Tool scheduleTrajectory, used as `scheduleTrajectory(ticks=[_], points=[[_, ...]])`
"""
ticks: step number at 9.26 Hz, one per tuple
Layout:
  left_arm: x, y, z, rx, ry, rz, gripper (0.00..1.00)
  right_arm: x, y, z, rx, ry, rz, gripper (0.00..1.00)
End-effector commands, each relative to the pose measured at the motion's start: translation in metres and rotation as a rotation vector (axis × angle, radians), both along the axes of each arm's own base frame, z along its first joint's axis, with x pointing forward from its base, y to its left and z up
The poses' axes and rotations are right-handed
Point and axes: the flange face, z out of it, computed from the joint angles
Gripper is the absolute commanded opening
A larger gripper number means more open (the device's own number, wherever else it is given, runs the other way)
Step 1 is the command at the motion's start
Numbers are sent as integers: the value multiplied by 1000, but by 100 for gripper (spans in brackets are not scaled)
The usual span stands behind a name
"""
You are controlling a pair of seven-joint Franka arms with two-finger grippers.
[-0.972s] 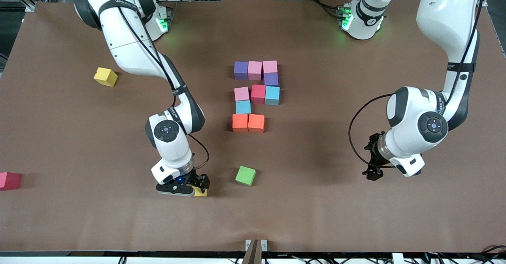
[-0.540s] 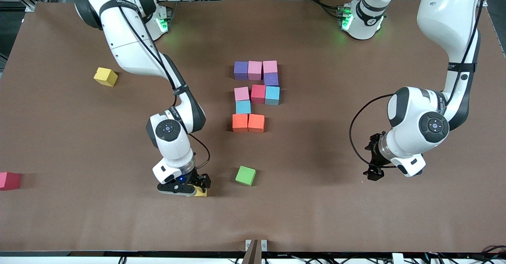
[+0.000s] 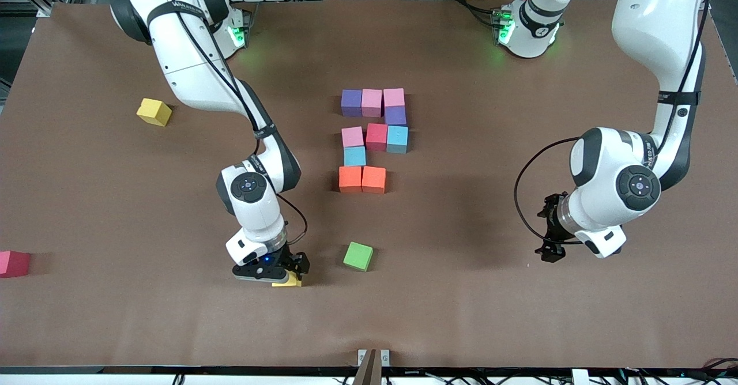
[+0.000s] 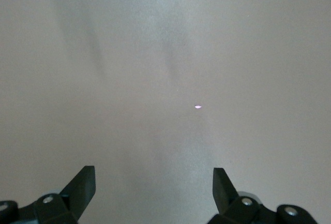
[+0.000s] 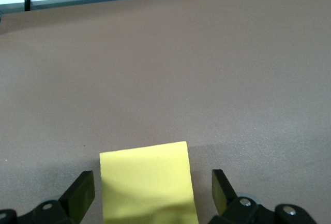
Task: Form number 2 with 11 blocks
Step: 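Lift the yellow cube with the right gripper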
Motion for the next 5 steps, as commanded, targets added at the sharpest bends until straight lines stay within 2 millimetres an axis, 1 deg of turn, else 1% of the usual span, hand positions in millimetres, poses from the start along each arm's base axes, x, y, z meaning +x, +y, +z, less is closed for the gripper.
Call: scheduleTrajectory(ticks=[1, 2, 3, 4, 5], points=[[-1, -2, -2, 35, 10, -41, 100, -5, -3, -3, 0, -27, -6, 98], [-1, -1, -6, 34, 14, -55, 100, -4, -3, -1, 1, -28, -6, 89], [-1, -1, -6, 34, 15, -55, 100, -5, -3, -2, -1, -28, -4, 73], [0, 3, -5, 34, 13, -58, 100, -5, -3, -3, -9, -27, 1, 21], [0, 5, -5, 34, 13, -57, 100, -7, 3, -2, -22, -30, 18, 0]])
